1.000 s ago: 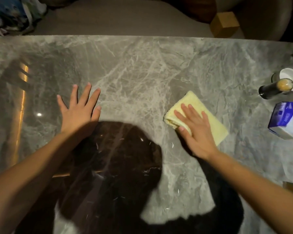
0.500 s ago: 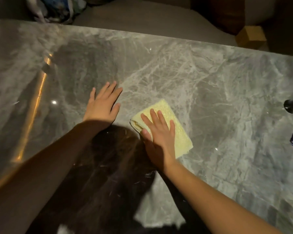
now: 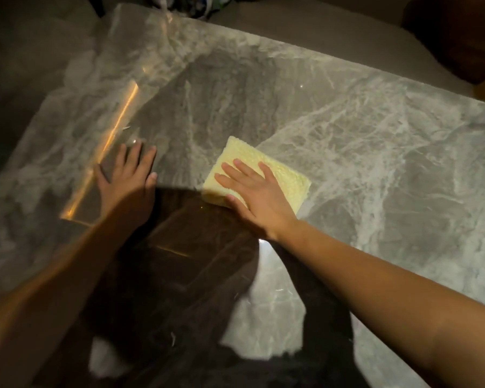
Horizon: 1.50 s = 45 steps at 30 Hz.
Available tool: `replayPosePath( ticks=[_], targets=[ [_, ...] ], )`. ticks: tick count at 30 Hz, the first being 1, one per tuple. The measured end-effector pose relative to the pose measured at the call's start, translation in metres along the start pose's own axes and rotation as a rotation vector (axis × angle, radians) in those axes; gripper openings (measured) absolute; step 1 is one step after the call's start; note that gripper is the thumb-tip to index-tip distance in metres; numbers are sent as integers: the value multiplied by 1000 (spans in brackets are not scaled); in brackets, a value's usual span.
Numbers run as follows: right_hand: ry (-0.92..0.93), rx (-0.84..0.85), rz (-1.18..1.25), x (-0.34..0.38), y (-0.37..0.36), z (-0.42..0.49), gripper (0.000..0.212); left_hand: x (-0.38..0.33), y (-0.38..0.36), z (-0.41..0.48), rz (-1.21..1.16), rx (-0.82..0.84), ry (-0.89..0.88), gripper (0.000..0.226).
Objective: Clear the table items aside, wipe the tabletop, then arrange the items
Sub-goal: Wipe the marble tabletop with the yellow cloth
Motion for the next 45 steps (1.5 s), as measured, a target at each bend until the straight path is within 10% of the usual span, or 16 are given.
replayPosePath(
  ticks=[11, 19, 29, 36, 45],
  targets=[
    [400, -41, 119, 100, -26, -72, 46, 1, 2, 2, -24, -15, 17, 50],
    [-34, 22, -71, 75, -23, -38, 66, 56, 22, -77, 26, -2, 59, 58],
    [-150, -1, -148, 49, -14, 93, 64, 76, 18, -97, 40, -57, 128, 58],
    [245, 68, -200, 115, -23, 137, 63, 76, 22, -96, -13, -76, 125, 53],
    [534, 183, -129, 159, -46, -27, 62, 74, 20, -99, 39, -58, 119, 53]
  ],
)
Point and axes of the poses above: each hand's wrist, its own z-axis towards the middle knuckle, its own y-axis out of the back of the hand, x = y × z, the point moved 9 cm from there along z, towards the middle knuckle, and after that the axes turned 11 degrees about -z, right-handed, at the moved point
